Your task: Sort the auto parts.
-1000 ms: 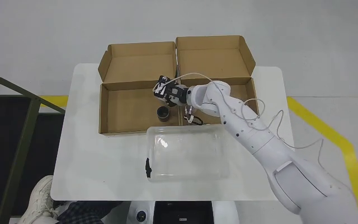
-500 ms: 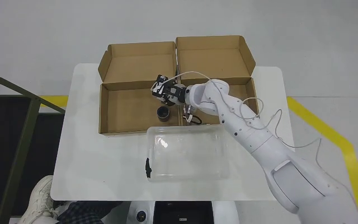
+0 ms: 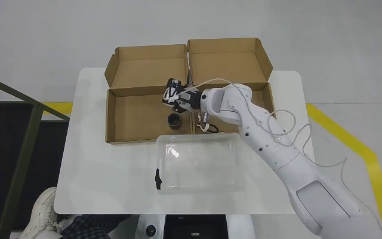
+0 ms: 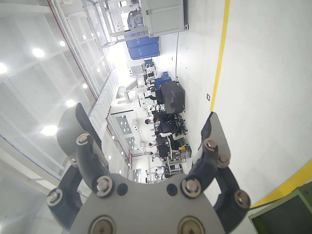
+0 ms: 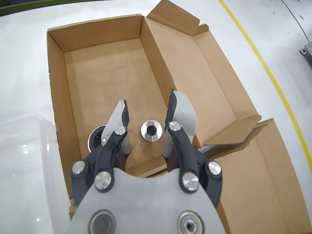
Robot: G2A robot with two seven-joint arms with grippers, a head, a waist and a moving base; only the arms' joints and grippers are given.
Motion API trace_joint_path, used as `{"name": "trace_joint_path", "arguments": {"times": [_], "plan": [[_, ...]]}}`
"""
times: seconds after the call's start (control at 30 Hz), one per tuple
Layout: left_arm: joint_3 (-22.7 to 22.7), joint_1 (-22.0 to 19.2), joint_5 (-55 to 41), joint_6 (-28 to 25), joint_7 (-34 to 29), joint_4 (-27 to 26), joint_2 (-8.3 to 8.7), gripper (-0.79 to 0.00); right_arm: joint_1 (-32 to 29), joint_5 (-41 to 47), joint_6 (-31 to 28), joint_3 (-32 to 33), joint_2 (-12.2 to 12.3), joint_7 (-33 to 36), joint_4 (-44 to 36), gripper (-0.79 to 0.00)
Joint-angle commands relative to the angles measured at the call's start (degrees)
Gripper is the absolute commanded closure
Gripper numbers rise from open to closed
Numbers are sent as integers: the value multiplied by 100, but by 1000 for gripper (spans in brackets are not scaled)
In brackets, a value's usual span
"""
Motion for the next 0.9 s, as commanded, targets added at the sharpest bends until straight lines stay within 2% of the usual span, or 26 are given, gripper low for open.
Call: {"name": "trace_joint_path", "arguments": {"times": [0.0, 0.17, 0.43, 0.6, 0.8, 0.87], "plan": [[0, 0, 0, 0, 0, 0, 0, -785, -180, 23, -53, 175, 70, 67, -272, -360], [0, 0, 0, 0, 0, 0, 0, -785, -669, -22, -200, 619, 249, 141, -946, -403], [0, 0, 0, 0, 0, 0, 0, -785, -1629, -188, -401, 1538, 556, 101, -1929, -576], [0, 0, 0, 0, 0, 0, 0, -785, -2362, -222, -469, 2171, 734, 78, -2531, -622], [0, 0, 0, 0, 0, 0, 0, -785, -3233, -142, -552, 3070, 923, -177, -3008, -785], [0, 0, 0, 0, 0, 0, 0, -785, -3507, -149, -573, 3352, 977, -261, -3160, -785]]}}
